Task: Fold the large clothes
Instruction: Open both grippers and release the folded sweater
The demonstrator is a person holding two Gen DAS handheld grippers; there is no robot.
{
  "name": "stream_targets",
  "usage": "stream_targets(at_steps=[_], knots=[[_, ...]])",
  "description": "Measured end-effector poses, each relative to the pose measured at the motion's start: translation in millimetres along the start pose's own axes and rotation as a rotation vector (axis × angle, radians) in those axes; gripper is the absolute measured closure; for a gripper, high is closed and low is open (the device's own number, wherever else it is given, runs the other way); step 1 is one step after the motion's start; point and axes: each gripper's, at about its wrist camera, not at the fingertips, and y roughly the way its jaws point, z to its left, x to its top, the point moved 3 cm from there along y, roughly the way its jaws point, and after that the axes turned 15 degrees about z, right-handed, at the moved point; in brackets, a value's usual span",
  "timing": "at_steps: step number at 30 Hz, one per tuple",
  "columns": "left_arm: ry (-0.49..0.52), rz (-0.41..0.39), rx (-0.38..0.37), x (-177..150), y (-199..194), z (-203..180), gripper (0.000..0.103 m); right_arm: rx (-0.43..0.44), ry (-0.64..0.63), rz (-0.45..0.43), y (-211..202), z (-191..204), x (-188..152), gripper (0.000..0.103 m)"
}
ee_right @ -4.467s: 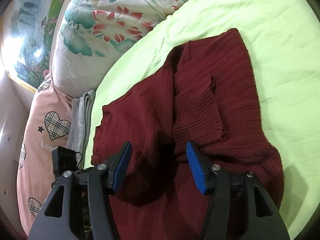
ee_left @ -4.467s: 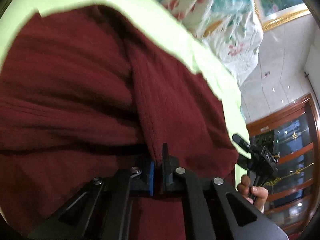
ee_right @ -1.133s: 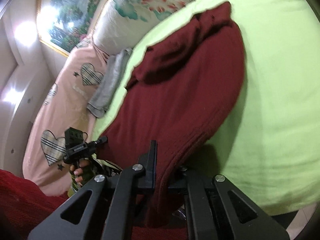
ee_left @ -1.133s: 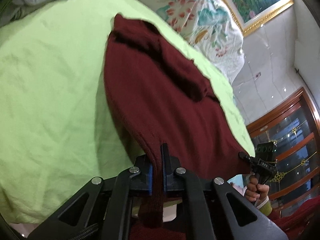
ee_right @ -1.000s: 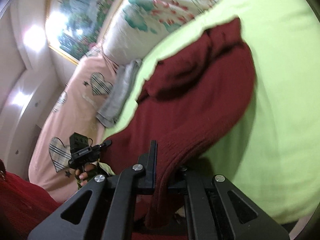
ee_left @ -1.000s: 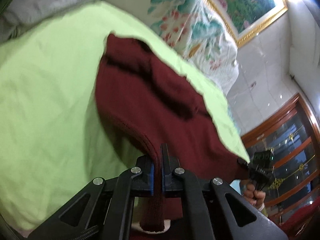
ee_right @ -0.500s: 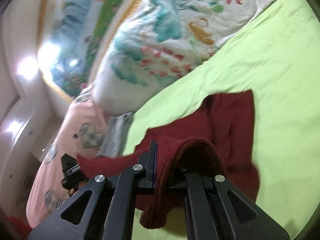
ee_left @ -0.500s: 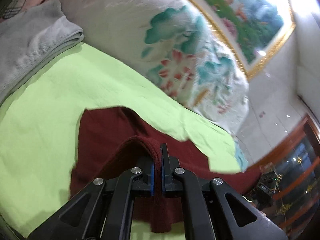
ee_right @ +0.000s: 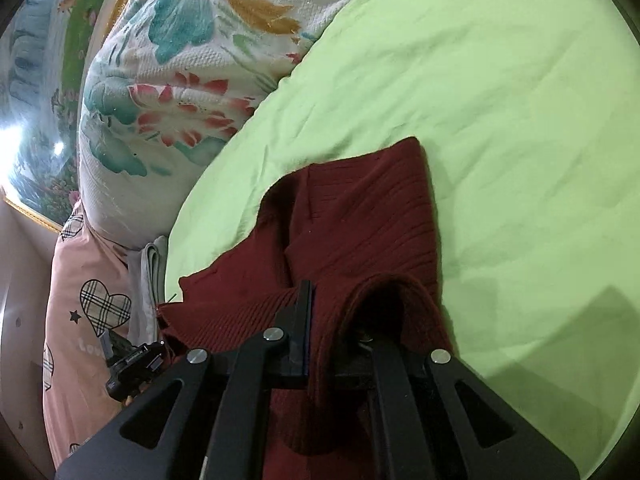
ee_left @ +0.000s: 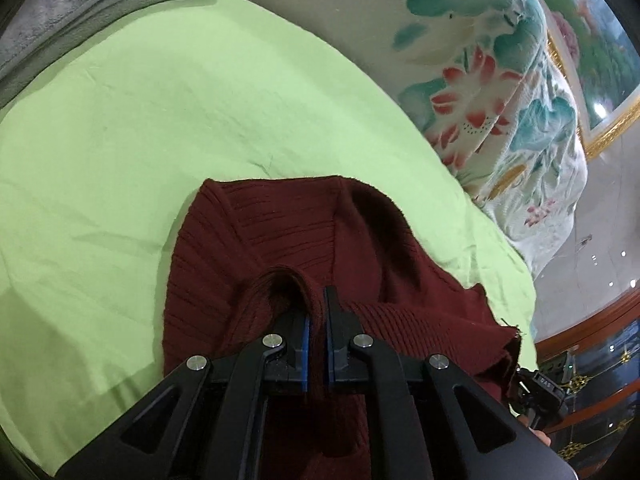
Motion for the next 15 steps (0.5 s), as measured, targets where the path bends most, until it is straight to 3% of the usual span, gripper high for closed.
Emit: stream_targets(at_steps=[3,5,6,8,10,15], knots=[[0.007,-0.025,0.022,-5,-15,0,0.092,-0.026,-0.022,-0.035,-12,7,-2,0.088],[0.003,-0.062,0.051,-10,-30,1,0.079,-0.057,-0.008,-0.101,-29,8,-4,0.062],[-0.001,-0.078,0.056,-14,-39,3,0.079,-0.067,0.001,-0.139,-38,8,-5,0.047],[-0.015,-0.112,0.041,-25,-56,5,0.079,-0.066,0.006,-0.215,-59,9,-11,0.045],[-0.002,-0.12,0.008,-37,-67,1,0.079,-0.051,-0.002,-0.223,-66,13,-16,0.045],[0.104,-0.034,-0.017,-74,-51,-34,0.078,-0.03,-0.074,-0.161,-53,38,-35,0.045]])
